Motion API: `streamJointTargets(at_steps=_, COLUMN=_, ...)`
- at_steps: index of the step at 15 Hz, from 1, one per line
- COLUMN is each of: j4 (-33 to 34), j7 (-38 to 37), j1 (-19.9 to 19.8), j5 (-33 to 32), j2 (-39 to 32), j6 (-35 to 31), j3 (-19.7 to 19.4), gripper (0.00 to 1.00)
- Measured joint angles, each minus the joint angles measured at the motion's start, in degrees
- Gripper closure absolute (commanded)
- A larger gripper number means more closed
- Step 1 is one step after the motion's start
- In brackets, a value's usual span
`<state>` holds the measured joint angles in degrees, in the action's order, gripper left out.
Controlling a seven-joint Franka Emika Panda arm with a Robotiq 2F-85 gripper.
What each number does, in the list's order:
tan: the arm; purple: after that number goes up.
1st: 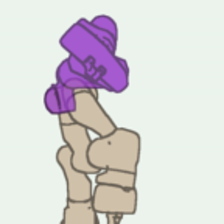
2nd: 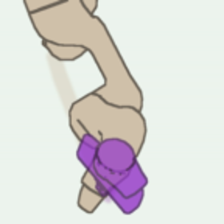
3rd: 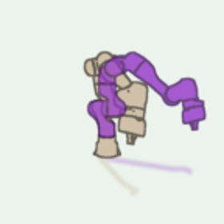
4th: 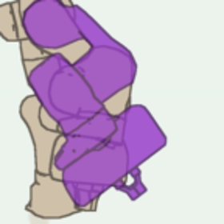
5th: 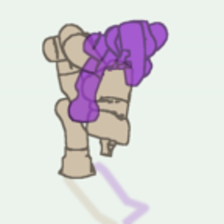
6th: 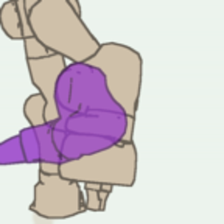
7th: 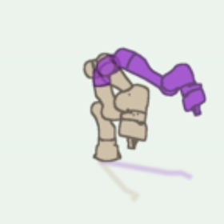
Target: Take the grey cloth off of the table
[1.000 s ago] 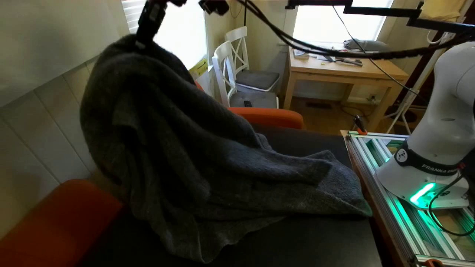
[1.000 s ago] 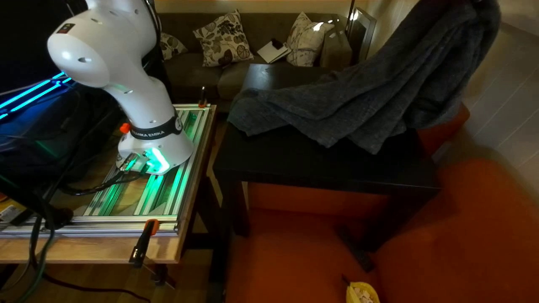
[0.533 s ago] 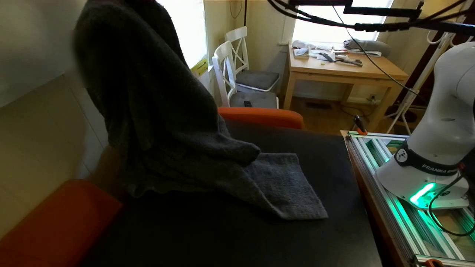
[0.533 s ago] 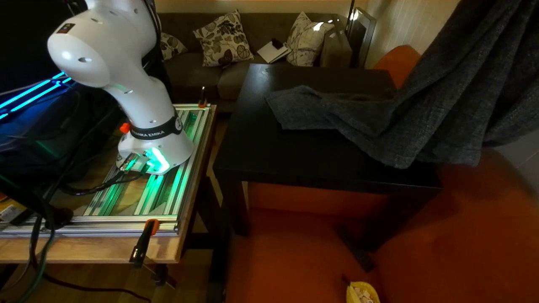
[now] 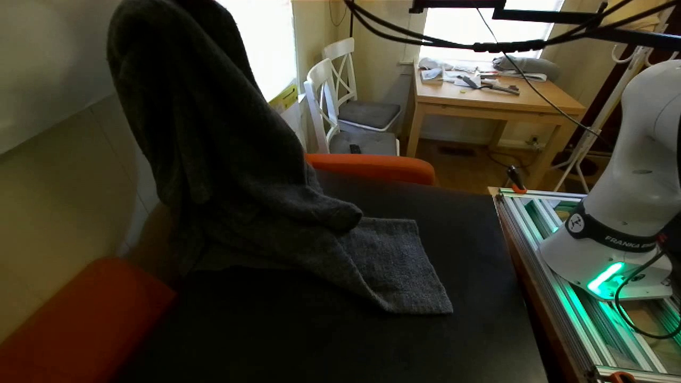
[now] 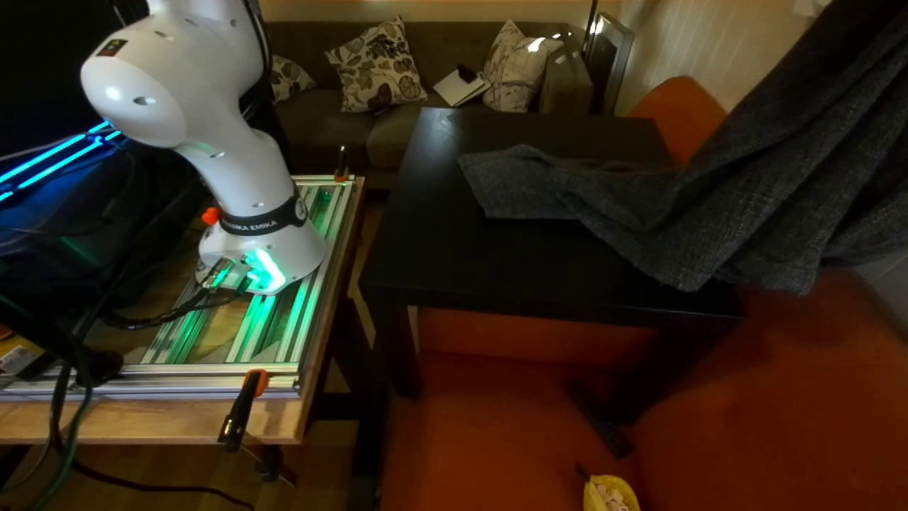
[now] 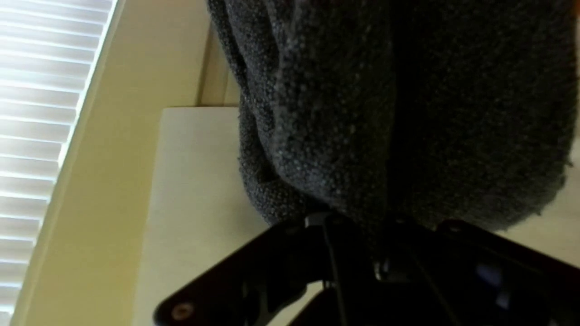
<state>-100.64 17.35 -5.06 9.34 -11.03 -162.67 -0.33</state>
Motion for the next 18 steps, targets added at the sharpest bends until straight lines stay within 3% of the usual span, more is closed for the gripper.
streamJointTargets(at_steps=4, j4=6.5, j7=-8.7, j1=1.1, j5=-8.2, j2=-7.0, j6=-5.9, j3=-6.9, gripper=0.97)
streamJointTargets(at_steps=8, j4=12.4, j7=-19.0, j1=5.1, j5=-14.5, j2=-12.5, j6=-7.5, j3=-18.9, gripper=0.97)
streamJointTargets(at_steps=9, j4=13.6, j7=-21.9, j1=6.6, j5=-15.6, j2=-13.7, j6=-7.5, j3=-22.5, gripper=0.63)
streamJointTargets(at_steps=10, j4=14.8, j7=-25.2, j1=8.3, j5=-16.9, j2=-14.9, j6=-7.5, j3=-26.4, gripper=0.62)
streamJointTargets(at_steps=12, j4=16.6, j7=-32.0, j1=12.6, j5=-19.2, j2=-17.4, j6=-7.1, j3=-34.6, gripper=0.49)
streamJointTargets(at_steps=14, j4=17.4, j7=-34.9, j1=16.0, j5=-20.3, j2=-18.8, j6=-6.9, j3=-39.4, gripper=0.35)
streamJointTargets(at_steps=16, j4=17.4, j7=-33.2, j1=17.6, j5=-20.3, j2=-18.1, j6=-5.4, j3=-39.0, gripper=0.21)
streamJointTargets(at_steps=18, j4=16.8, j7=-29.1, j1=17.8, j5=-19.9, j2=-16.0, j6=-2.7, j3=-35.3, gripper=0.07)
